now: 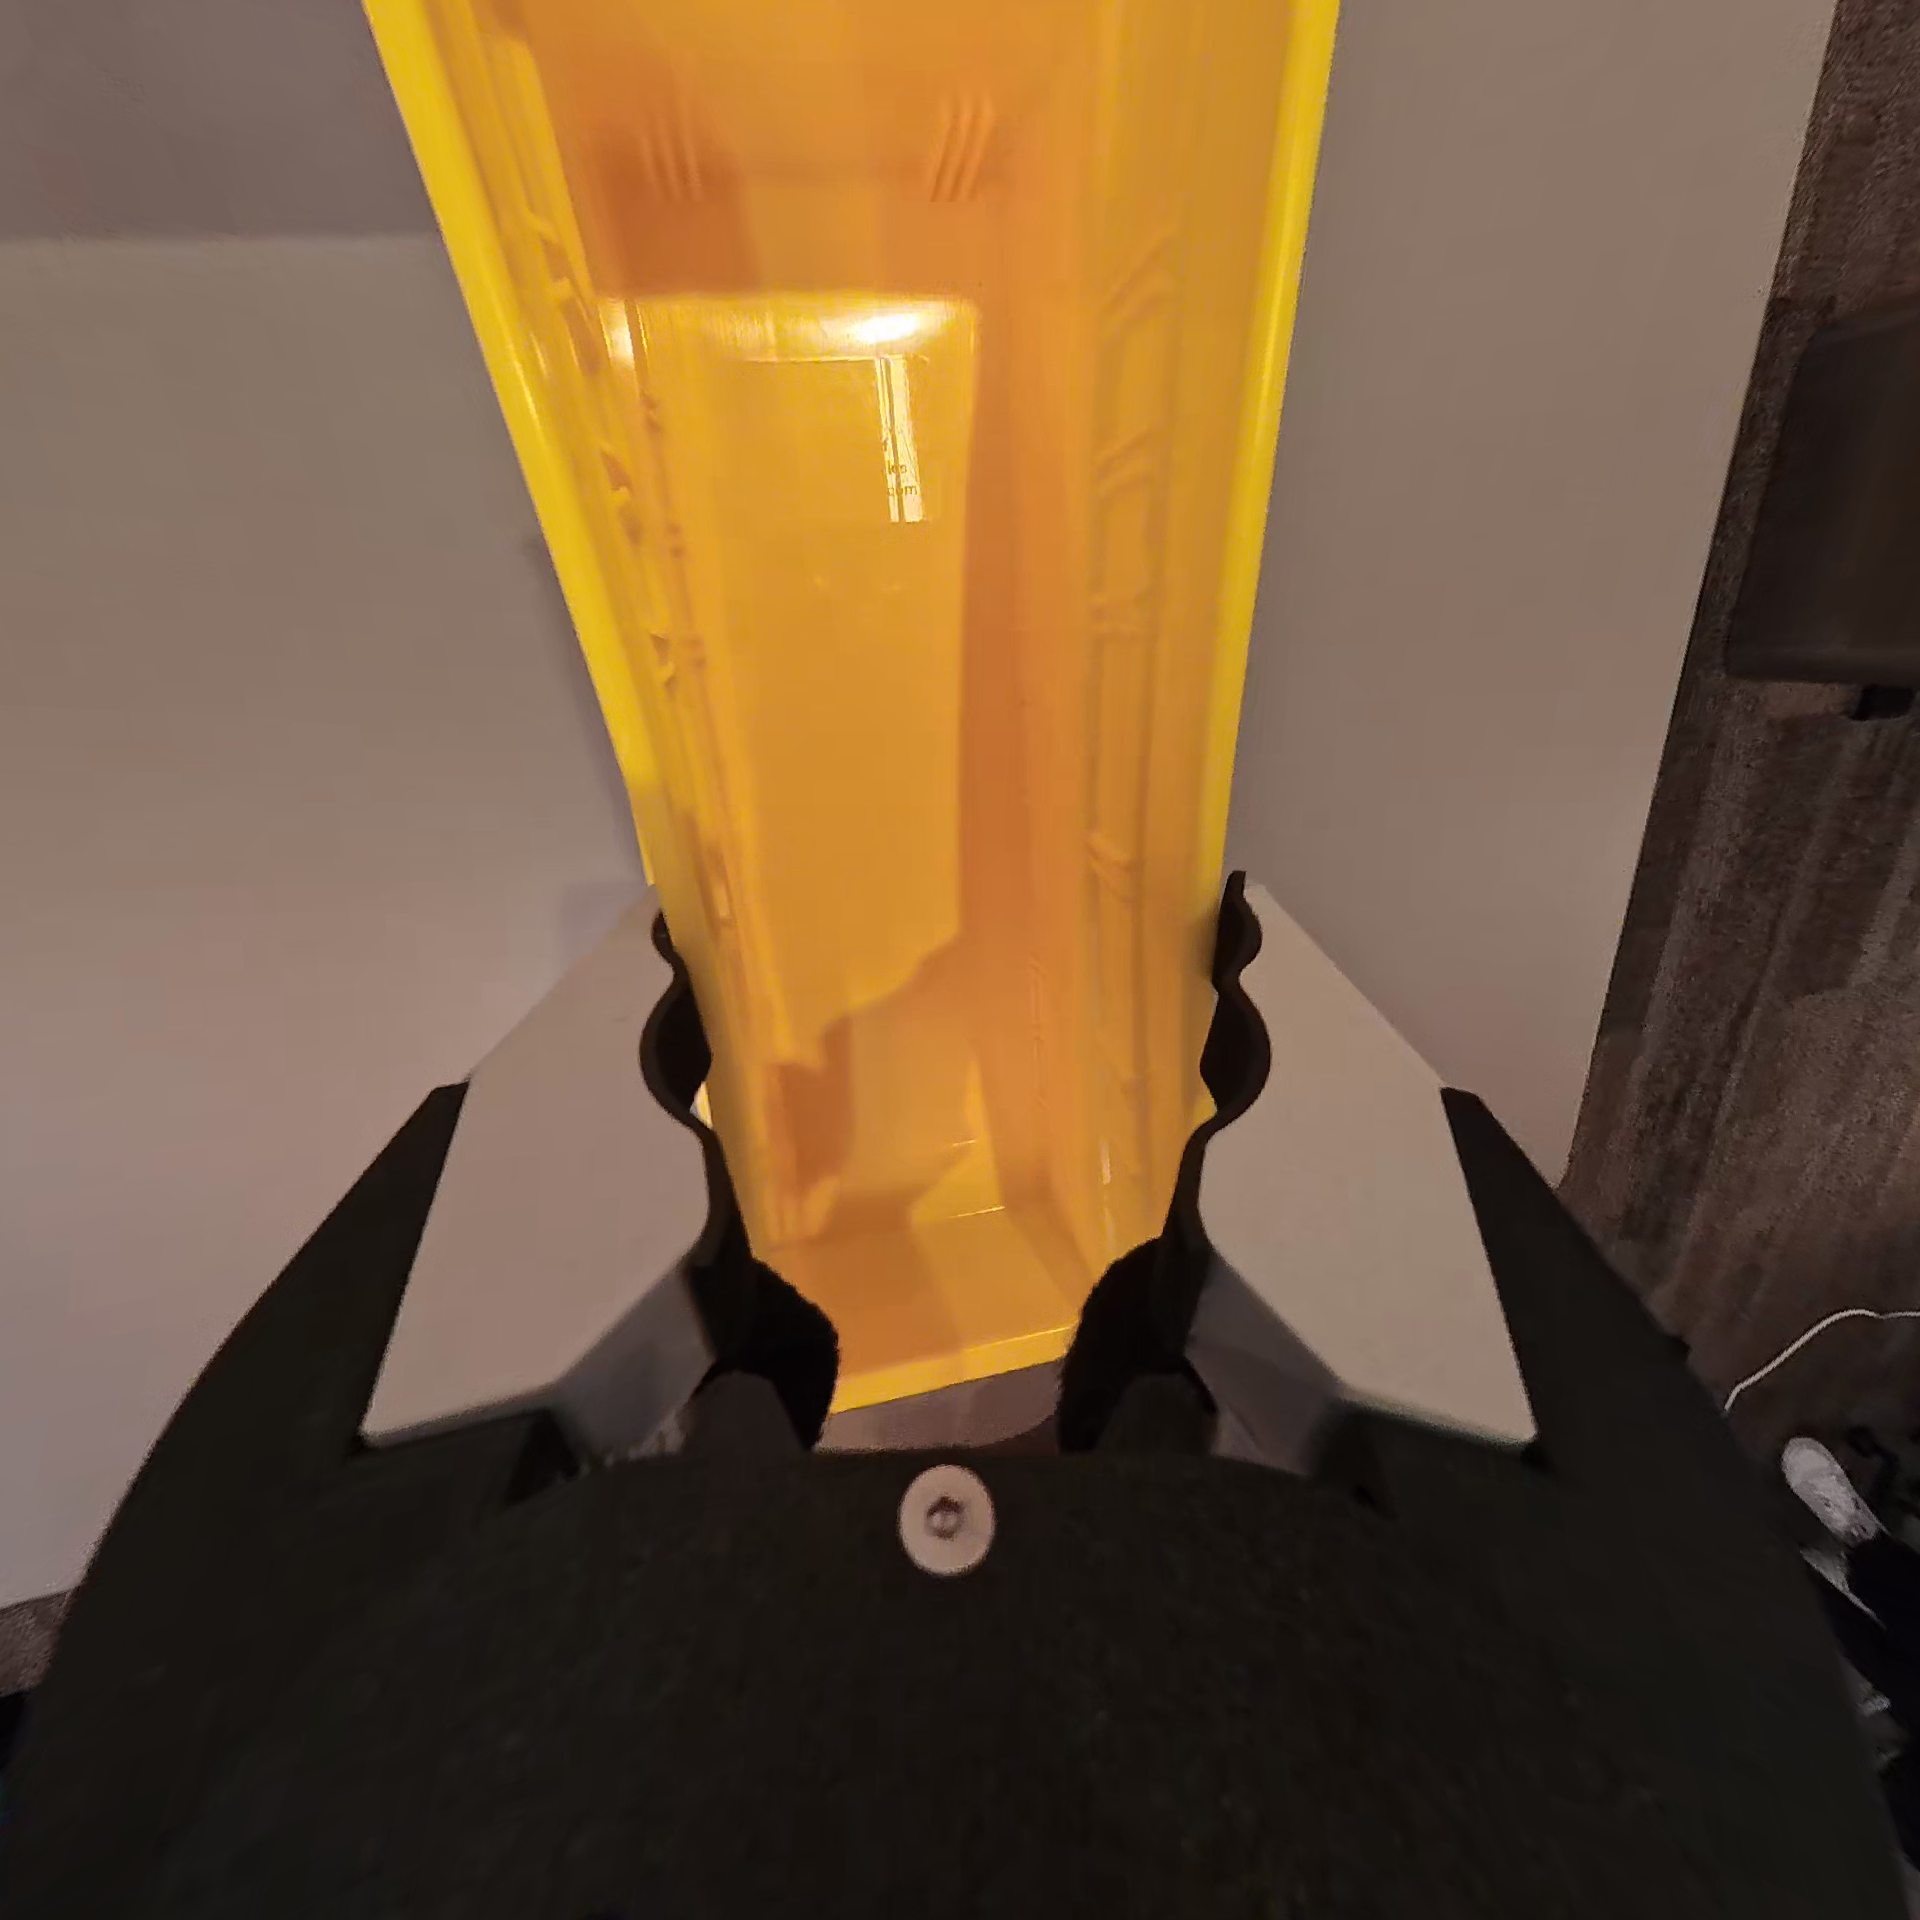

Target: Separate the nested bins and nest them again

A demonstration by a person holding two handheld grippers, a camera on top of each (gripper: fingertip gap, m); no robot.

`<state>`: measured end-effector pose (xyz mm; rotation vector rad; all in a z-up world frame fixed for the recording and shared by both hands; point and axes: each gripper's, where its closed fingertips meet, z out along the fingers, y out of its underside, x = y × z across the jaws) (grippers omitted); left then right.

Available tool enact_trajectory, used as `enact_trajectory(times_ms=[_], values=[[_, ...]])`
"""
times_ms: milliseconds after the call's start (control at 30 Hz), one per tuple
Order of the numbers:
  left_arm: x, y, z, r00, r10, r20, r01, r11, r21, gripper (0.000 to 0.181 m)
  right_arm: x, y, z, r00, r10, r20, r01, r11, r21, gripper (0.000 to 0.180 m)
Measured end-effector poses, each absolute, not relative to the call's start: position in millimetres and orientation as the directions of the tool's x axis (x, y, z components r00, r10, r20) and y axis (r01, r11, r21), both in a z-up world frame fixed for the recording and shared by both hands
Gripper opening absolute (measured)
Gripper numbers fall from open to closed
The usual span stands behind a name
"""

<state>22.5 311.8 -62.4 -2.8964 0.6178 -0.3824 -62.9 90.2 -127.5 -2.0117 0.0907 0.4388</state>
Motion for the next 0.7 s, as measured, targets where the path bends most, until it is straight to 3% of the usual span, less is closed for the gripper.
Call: enact_trajectory(times_ms=[333, 700], values=[[26.5, 315.7, -81.0, 0.887, -0.416, 0.198, -0.374, -0.901, -0.217, 0.099, -66.0, 89.6, -128.7, 0.925, 0.136, -0.354, -0.253, -0.477, -0.842, 0.1], [31.9, 322.3, -66.8, 0.878, -0.435, 0.199, -0.351, -0.869, -0.348, 0.095, -71.3, 89.5, -130.0, 0.922, 0.147, -0.358, -0.248, -0.486, -0.838, 0.099]])
